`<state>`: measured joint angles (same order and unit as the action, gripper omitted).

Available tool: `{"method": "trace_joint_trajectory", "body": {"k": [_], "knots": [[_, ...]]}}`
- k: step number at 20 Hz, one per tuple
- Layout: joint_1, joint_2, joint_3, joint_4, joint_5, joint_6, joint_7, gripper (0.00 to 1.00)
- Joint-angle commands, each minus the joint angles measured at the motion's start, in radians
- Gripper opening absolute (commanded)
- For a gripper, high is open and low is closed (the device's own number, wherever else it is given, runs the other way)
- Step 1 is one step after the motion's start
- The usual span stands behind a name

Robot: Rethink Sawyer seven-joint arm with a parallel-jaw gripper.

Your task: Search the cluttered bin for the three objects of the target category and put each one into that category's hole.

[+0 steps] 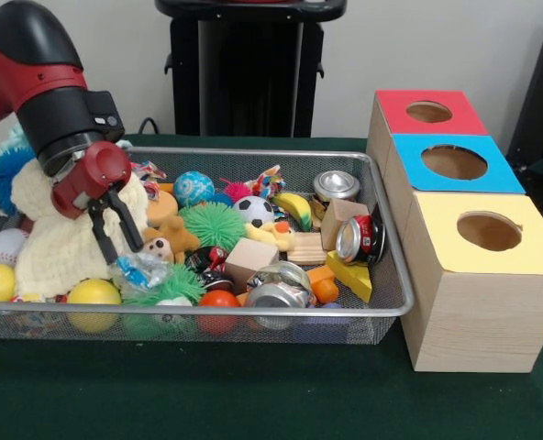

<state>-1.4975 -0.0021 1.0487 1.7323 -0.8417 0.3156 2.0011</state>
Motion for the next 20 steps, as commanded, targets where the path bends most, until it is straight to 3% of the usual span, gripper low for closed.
{"method": "trace_joint_trajectory", "body": {"k": [1,9,15,20], "knots": [[0.013,0.036,-0.011,-0.118,0.022,0.181,-0.346,1.0],[0.011,0.046,-0.005,-0.132,0.019,0.192,-0.368,1.0],[0.017,0.044,-0.008,-0.132,0.011,0.153,-0.326,1.0],[0.003,0.081,0.004,-0.156,0.018,0.138,-0.332,1.0]]}}
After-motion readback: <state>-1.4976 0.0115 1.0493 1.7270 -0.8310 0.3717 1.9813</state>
